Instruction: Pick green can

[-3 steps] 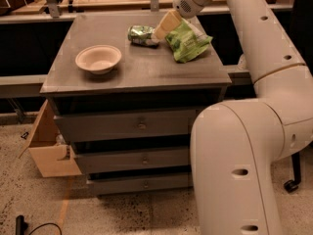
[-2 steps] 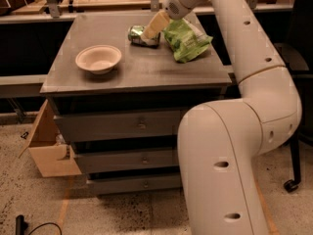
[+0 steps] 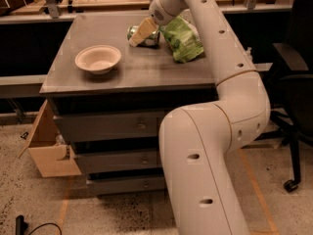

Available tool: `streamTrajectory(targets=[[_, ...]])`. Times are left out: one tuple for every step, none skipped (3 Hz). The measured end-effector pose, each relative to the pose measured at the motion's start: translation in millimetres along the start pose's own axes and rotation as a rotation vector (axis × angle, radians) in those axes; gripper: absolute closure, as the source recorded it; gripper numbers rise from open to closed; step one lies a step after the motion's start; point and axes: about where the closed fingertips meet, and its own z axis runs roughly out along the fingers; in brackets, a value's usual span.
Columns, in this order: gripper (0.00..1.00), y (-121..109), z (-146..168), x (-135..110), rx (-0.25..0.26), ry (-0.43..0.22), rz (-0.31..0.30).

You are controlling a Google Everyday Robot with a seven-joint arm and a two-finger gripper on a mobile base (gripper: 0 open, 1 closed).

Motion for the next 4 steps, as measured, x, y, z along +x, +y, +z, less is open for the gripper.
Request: streamTrajectory(targets=[[0.0,-0.8,16.2,-2.7,0.01,0.001,-0.012],[0.0,-5.3,25.8,-3.8,0.029,-0.003,-0.02],[0.0,-16.3,31.1,4.1,0.053,-0.015,0.0],[0.0,-12.5,44.8,13.8,0.024,-0.018,0.032]])
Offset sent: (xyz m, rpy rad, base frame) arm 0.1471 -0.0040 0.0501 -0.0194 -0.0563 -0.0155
